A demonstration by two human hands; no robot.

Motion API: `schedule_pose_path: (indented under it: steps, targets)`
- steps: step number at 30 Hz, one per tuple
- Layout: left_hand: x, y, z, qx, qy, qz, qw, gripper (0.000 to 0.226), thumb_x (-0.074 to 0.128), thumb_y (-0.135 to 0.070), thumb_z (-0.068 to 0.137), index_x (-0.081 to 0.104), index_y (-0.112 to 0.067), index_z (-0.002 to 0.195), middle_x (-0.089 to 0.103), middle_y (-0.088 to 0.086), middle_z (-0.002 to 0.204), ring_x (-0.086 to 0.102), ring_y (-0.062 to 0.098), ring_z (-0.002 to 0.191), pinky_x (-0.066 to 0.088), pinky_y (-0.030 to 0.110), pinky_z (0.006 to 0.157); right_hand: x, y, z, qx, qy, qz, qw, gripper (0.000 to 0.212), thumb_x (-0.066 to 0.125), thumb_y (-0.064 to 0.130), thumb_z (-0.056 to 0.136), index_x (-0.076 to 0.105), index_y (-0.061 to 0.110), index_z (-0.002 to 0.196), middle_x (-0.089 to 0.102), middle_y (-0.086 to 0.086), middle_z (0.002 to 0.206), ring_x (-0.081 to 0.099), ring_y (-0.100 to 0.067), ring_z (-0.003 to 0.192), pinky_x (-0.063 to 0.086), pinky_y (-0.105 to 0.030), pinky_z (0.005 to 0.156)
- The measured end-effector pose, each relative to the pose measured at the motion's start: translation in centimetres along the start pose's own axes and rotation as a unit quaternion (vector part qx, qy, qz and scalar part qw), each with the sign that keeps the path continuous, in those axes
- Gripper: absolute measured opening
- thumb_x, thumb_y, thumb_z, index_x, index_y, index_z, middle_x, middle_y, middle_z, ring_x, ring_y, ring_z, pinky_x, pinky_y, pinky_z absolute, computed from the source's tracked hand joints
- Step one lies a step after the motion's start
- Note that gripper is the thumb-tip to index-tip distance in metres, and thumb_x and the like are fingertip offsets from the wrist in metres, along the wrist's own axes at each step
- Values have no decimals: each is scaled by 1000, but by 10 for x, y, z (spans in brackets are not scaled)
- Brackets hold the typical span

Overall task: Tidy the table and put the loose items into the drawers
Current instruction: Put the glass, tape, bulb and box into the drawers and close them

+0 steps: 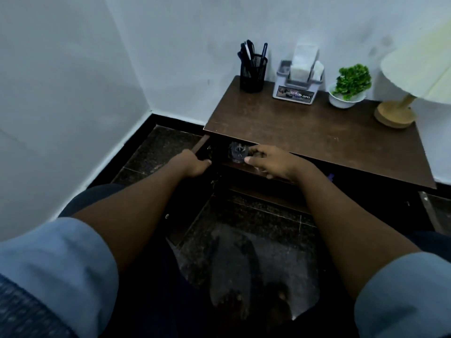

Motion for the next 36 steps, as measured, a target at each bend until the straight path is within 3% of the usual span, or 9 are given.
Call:
schedule_pose_path:
  steps: [5,8,14,18,20,23,25,28,36]
  targets:
    - [20,-20,-11,-62,-2,-78,995,112,75,-54,79,18,0,158,45,25,154,51,42,136,47,41,107,14,-3,9,67,56,41,995,88,61,74,81,32,37,156,45,4,152,50,-21,130,56,-35,76]
    - [34,-34,-20,-69,21,-241,968,107,81,-38,76,21,0,156,55,24,143,63,40,120,58,46,98,23,-11,10,115,76,70,988,94,63,78,76,31,40,156,38,4,159,44,-21,130,54,-38,80]
    - [45,-57,-35,-77,122,-381,913,55,69,-33,90,57,-10,138,73,11,109,73,29,88,60,33,63,34,-29,0,197,184,148,951,114,76,77,59,32,39,157,28,0,165,36,-39,145,52,-59,95]
    - [59,-60,-33,-47,117,-401,907,43,63,-37,95,63,-12,130,74,11,112,71,31,99,60,48,90,31,-36,-9,224,225,160,935,104,82,63,70,36,29,157,32,-9,162,36,-43,145,48,-66,100]
    - [66,-61,-30,-11,68,-359,931,61,63,-42,95,51,-8,144,64,16,137,64,35,119,53,48,104,28,-40,-13,226,244,139,933,84,84,55,73,54,24,145,48,-10,152,49,-40,136,49,-63,101]
    - [74,-60,-31,139,-84,-121,979,91,57,-52,97,12,-9,164,15,24,169,23,43,154,29,54,122,20,-54,-18,218,229,98,944,59,86,42,76,66,23,128,68,-5,130,66,-30,117,55,-55,97]
    - [77,-64,-35,274,-169,64,945,88,49,-55,99,3,-19,166,1,19,173,7,43,158,18,61,123,11,-66,-19,217,170,73,958,54,84,33,80,64,22,129,65,-2,129,62,-27,119,59,-49,93]
    - [90,-85,-38,392,-166,203,882,84,43,-61,98,1,-32,165,-7,13,174,-6,42,159,9,68,123,-6,-82,-18,199,63,64,976,37,81,31,84,67,20,117,60,-1,129,57,-22,119,61,-41,84]
    - [113,-153,-27,458,-119,299,829,108,62,-60,89,-15,-39,161,-22,9,172,-24,42,155,-12,72,117,-28,-113,-37,183,-99,18,978,46,57,54,97,66,10,97,68,-16,94,64,-29,79,51,-37,66]
Point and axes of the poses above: each hand's wrist, its own z-axis towards the middle knuckle, its own x-axis out of the palm, y = z × x, the point moved 2 cm from there along z, towards the middle knuckle
